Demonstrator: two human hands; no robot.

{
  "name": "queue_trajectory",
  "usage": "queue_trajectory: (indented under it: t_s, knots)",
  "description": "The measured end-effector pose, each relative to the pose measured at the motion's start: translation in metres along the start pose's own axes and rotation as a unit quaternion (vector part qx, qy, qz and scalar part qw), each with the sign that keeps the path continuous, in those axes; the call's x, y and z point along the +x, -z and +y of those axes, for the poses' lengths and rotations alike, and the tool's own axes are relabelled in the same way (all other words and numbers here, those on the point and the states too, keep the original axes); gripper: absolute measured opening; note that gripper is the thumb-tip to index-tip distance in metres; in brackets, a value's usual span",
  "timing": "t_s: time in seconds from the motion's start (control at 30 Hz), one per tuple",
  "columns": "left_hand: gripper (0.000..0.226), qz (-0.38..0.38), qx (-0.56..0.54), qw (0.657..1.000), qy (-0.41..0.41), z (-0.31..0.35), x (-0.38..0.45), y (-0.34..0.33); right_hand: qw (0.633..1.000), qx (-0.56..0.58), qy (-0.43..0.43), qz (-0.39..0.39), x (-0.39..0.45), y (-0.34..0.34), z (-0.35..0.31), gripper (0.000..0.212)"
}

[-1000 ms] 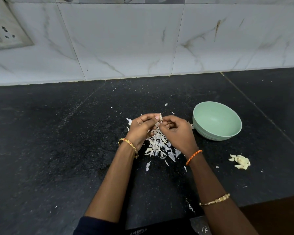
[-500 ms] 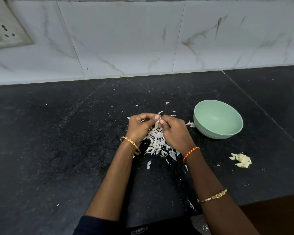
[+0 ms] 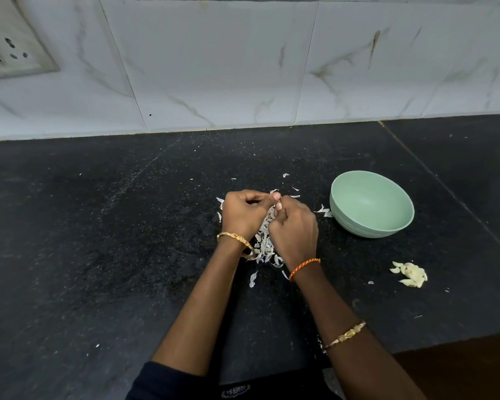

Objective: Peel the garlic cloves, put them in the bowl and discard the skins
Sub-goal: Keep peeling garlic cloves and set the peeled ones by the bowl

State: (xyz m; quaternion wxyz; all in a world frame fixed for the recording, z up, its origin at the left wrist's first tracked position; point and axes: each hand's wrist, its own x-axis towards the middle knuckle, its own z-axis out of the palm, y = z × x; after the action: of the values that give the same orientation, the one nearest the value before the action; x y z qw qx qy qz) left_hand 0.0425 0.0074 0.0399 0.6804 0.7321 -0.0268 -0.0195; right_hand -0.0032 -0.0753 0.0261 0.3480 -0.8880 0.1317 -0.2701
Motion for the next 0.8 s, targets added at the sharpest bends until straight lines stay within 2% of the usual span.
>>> queue_trajectory:
  t_s: [0.1, 0.23, 0.37, 0.47, 0.53, 0.7, 0.8]
  knots:
    - [0.019, 0.026, 0.064, 0.998, -0.008, 0.002, 0.0, -0.001, 0.995, -0.085, 0.026, 0.053, -0.001, -0.006, 0.0, 0.015]
    - [0.028, 0.002, 0.062, 0.998, 0.018, 0.005, 0.001, 0.0, 0.991, -0.089, 0.052, 0.089, -0.002, -0.004, 0.001, 0.012]
    - [0.029, -0.076, -0.048, 0.986, 0.143, 0.007, 0.004, 0.007, 0.999, 0.013, -0.031, 0.006, 0.001, 0.001, 0.002, 0.018]
    - [0.023, -0.104, -0.099, 0.973, 0.18, 0.007, 0.004, 0.01, 0.976, 0.152, -0.14, -0.072, 0.009, 0.007, 0.002, 0.026]
    - [0.016, -0.098, -0.113, 0.971, 0.186, 0.005, 0.004, 0.011, 0.95, 0.229, -0.181, -0.109, 0.014, 0.012, 0.001, 0.032]
    - [0.02, -0.04, -0.073, 0.986, 0.146, 0.006, 0.001, 0.012, 0.923, 0.323, -0.176, -0.115, 0.012, 0.02, 0.002, 0.024]
    - [0.028, -0.009, -0.022, 0.996, 0.09, 0.008, -0.001, 0.011, 0.932, 0.316, -0.153, -0.093, 0.008, 0.018, 0.004, 0.017]
